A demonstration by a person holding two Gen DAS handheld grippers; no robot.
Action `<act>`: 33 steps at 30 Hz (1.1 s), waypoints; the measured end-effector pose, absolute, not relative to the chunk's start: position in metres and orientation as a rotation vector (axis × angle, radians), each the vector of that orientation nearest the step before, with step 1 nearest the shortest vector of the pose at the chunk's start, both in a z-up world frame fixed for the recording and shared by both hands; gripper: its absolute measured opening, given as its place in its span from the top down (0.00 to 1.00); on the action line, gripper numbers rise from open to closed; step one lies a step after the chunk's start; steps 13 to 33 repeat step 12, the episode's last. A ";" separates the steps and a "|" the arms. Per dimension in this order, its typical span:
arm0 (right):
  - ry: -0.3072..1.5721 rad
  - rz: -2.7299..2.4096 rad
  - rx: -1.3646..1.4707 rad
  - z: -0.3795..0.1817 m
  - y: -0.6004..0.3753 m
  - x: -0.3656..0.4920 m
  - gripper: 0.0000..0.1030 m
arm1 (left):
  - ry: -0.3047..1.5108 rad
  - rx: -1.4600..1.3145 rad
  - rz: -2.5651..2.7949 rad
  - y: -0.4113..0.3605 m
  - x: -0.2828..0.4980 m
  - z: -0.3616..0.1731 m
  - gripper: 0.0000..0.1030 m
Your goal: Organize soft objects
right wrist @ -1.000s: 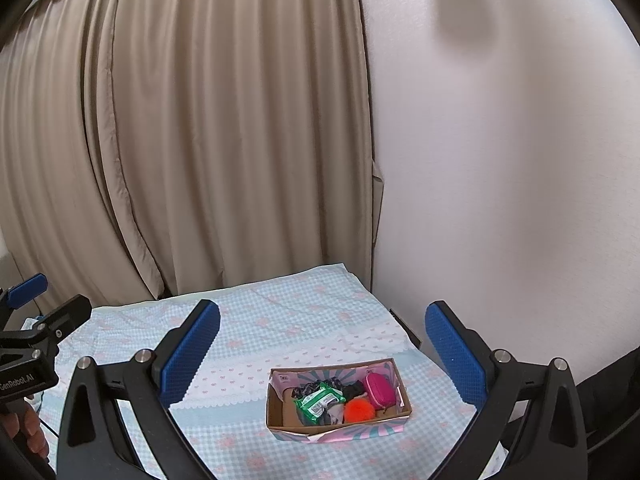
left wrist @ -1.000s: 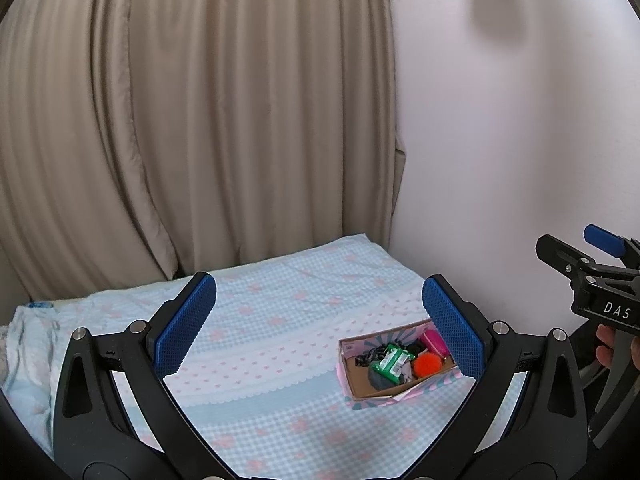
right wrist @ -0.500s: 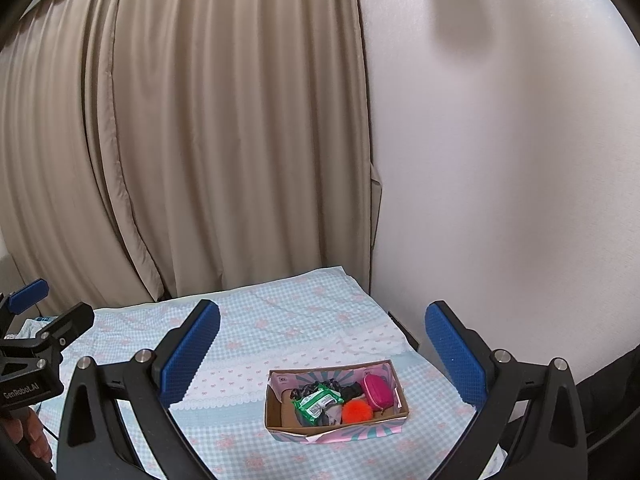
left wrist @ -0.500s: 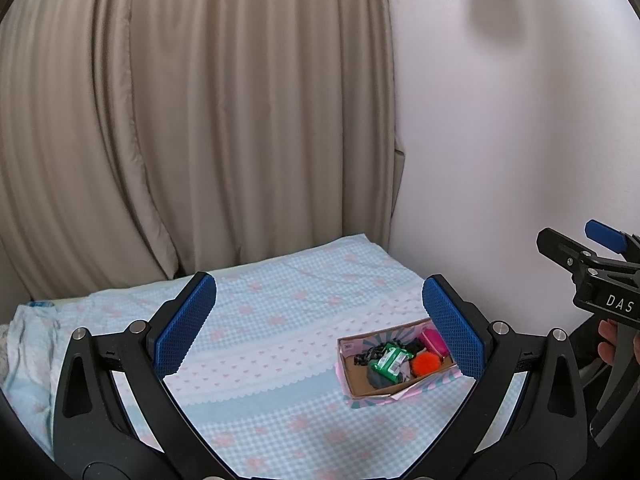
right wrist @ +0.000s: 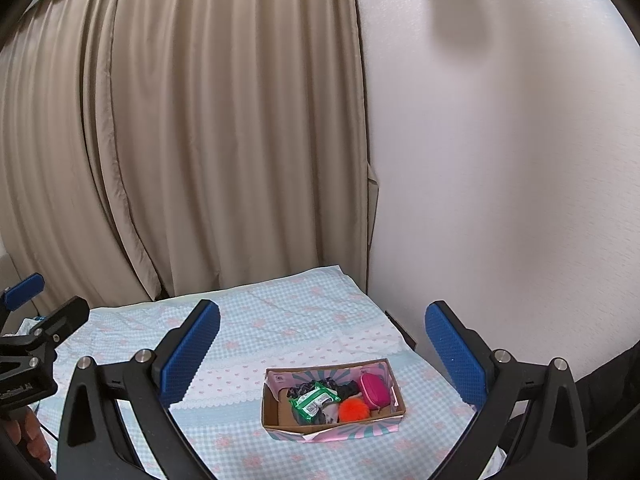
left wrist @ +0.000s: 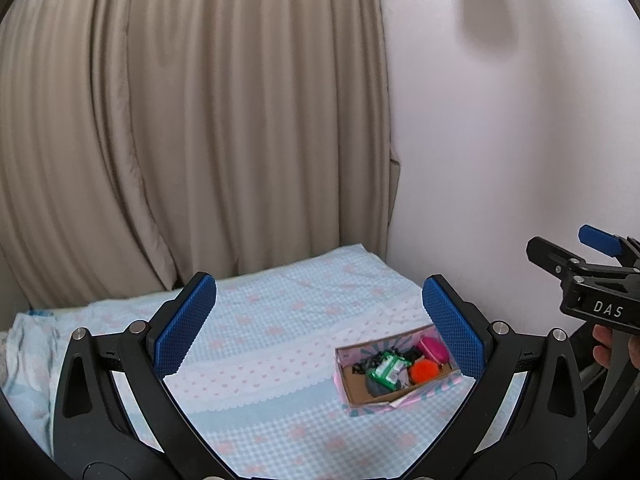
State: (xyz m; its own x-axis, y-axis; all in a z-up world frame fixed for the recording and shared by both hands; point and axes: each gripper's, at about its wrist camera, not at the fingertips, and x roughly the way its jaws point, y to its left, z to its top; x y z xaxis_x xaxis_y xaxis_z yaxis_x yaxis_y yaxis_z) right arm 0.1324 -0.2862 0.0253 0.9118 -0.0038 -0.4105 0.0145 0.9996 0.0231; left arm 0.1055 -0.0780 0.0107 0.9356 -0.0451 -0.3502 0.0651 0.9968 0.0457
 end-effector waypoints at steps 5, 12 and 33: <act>0.430 -0.016 0.029 0.023 -0.287 0.137 0.01 | 0.327 0.073 -0.051 -0.083 0.109 0.010 0.00; 0.462 -0.031 0.033 0.014 -0.287 0.152 0.01 | 0.369 0.004 -0.064 -0.075 0.132 -0.003 0.00; 0.462 -0.031 0.033 0.014 -0.287 0.152 0.01 | 0.369 0.004 -0.064 -0.075 0.132 -0.003 0.00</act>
